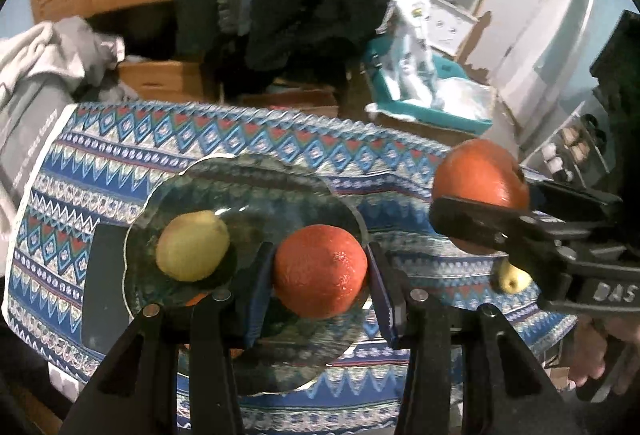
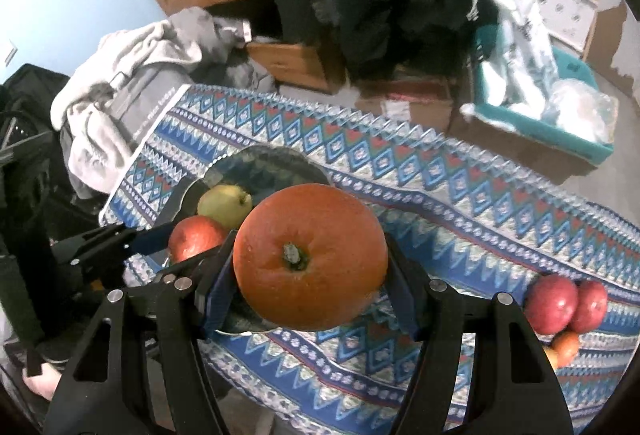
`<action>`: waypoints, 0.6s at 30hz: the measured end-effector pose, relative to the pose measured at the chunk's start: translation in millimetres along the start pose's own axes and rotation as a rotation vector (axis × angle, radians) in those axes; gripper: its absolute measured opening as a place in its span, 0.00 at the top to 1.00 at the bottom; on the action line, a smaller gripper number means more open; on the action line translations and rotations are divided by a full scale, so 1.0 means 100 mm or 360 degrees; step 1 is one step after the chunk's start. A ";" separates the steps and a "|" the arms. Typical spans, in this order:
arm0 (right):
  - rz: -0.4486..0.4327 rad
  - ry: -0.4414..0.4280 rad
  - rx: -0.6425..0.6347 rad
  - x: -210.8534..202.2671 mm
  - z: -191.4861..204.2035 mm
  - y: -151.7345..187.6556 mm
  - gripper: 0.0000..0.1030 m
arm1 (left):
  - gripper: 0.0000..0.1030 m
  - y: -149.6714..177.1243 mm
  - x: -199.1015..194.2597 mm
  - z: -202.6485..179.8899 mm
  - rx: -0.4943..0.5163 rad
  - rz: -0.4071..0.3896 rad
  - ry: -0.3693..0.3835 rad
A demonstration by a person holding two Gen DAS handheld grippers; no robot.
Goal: Organize fruits
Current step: 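Lower both oranges into the glass bowl and open both tools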
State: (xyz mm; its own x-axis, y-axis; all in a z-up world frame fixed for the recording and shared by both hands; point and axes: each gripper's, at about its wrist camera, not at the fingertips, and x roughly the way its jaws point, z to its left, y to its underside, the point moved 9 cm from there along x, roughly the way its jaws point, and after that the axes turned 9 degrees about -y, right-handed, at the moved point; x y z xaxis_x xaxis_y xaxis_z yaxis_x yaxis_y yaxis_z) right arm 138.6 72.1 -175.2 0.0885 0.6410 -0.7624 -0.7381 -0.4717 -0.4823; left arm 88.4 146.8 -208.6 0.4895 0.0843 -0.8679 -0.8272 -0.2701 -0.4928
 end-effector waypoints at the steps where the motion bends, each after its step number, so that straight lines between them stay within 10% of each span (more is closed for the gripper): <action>1: 0.0014 -0.0013 0.0010 0.05 0.01 0.00 0.35 | 0.56 0.02 0.04 0.05 -0.0014 0.0014 -0.0009; 18: 0.0259 -0.0093 0.0090 0.89 0.07 0.18 0.35 | 0.55 0.35 0.69 0.40 -0.0122 0.0262 -0.0034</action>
State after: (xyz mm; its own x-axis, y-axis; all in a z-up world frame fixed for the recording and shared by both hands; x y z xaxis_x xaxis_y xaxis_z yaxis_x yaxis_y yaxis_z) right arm 128.6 125.0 -248.3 -0.0730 0.5935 -0.8015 -0.7760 -0.5386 -0.3282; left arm 81.9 181.7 -287.9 0.3425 0.0533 -0.9380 -0.8718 -0.3541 -0.3385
